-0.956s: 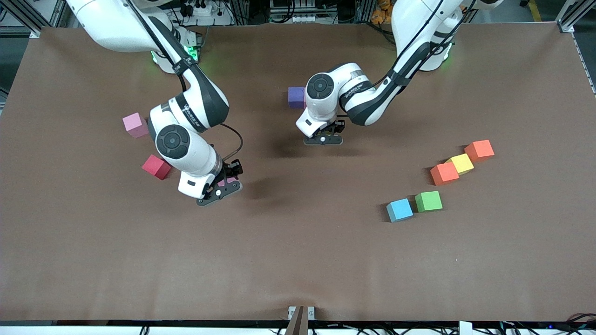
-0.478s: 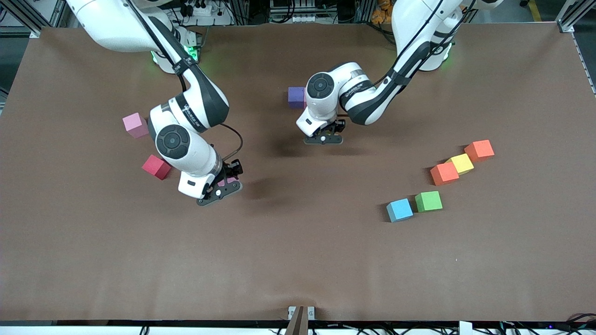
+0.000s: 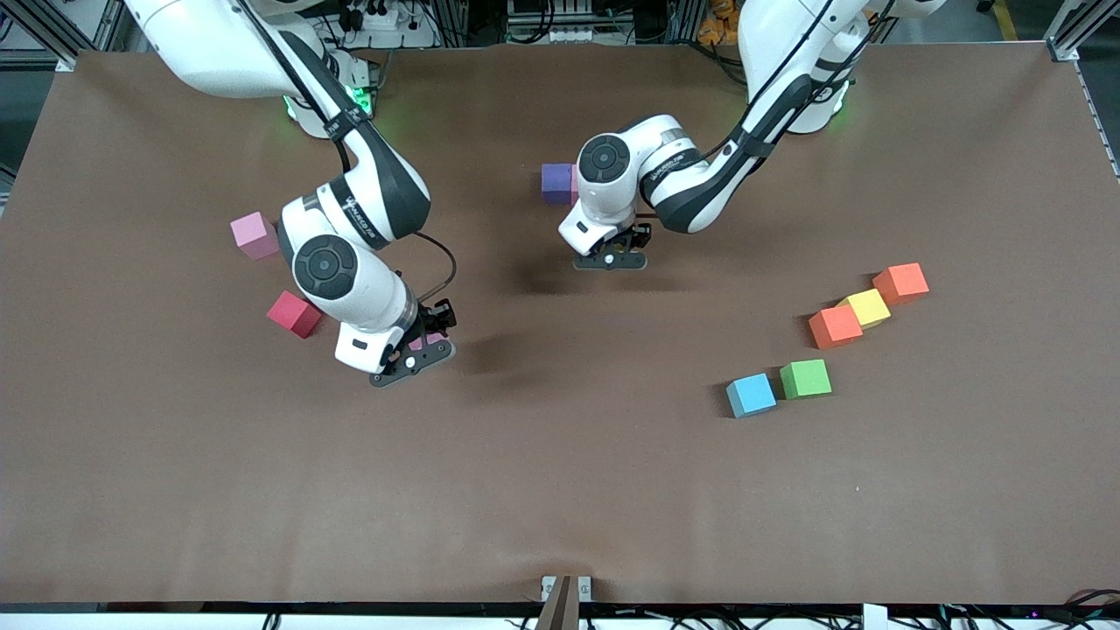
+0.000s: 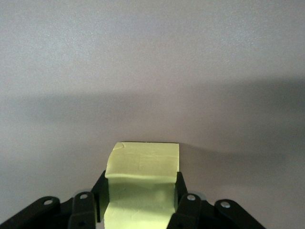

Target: Form number 2 with 11 blocks

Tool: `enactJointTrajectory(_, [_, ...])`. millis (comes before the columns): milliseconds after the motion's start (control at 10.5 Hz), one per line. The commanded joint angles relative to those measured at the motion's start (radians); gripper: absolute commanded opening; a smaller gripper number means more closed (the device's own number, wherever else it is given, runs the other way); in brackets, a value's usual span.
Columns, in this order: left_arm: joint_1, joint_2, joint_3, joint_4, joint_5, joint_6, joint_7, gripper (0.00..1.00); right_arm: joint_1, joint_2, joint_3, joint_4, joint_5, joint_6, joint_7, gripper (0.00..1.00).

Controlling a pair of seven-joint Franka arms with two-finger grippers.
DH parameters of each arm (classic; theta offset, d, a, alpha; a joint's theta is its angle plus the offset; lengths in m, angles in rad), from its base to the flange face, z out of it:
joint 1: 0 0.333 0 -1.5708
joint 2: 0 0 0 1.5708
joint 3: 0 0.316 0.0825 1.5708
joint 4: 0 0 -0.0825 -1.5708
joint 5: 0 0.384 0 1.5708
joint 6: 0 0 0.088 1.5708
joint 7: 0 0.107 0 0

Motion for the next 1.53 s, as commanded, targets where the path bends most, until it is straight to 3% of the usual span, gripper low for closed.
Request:
enactJointTrajectory(0, [0.009, -0.026, -0.011, -0.022, 0.016, -0.007, 0.001, 0.56, -0.002, 0.009, 0.003, 0.016, 0.004, -0.013, -0.014, 0.00])
enactJointTrajectory(1242, [0.004, -0.019, -0.012, -0.022, 0.011, -0.007, -0.013, 0.62, -0.004, 0.009, 0.003, 0.014, 0.002, -0.016, -0.017, 0.00])
enactJointTrajectory(1338, [0.003, -0.019, -0.012, -0.022, 0.011, -0.007, -0.016, 0.76, -0.004, 0.009, 0.003, 0.016, 0.002, -0.019, -0.018, 0.00])
enactJointTrajectory(1434, [-0.002, -0.019, -0.012, -0.022, 0.011, -0.007, -0.025, 1.00, -0.004, 0.009, 0.003, 0.016, 0.002, -0.020, -0.023, 0.00])
